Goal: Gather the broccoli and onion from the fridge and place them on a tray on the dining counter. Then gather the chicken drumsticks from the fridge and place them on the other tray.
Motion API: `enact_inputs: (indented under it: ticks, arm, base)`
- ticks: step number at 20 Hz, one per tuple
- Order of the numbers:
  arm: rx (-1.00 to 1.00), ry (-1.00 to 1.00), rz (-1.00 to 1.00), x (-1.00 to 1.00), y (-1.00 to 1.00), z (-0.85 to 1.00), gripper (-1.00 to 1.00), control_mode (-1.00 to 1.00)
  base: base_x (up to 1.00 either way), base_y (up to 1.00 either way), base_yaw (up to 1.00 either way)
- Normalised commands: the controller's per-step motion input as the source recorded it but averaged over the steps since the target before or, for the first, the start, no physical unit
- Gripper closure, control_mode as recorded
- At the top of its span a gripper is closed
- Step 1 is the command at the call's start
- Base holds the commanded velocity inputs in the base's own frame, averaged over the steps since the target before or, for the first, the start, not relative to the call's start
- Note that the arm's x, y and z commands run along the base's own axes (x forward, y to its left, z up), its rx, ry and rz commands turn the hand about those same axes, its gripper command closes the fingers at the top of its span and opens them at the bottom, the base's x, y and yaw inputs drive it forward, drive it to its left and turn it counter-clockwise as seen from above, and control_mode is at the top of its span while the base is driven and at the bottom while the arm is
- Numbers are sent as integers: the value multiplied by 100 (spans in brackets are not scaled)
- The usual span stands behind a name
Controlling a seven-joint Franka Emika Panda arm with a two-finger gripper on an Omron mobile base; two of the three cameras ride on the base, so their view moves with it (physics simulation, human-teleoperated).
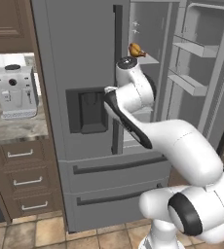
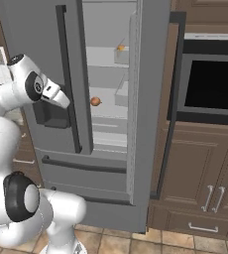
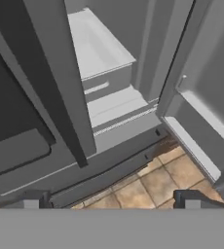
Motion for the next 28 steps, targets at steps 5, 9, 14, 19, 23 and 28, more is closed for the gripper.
enact_inputs:
  ticks: [5,9,14,19,23,28]
  arm:
    - [17,-14,7,7,0,22,-100,-100]
    - [-17,-5,12,21,2,14,-100,-100]
    - [-2,2,32,74,0,10,-100,-100]
    - [-6,-3,8,35,36,0,-100,-100]
    - [-7,0,0,34,12,0,-100,-100]
    - [-3,0,0,41,-13,0,-100,-100]
  base:
    - [0,0,0]
    - [0,0,0]
    - [0,0,0]
    - [0,0,0]
    - [0,0,0]
    - [0,0,0]
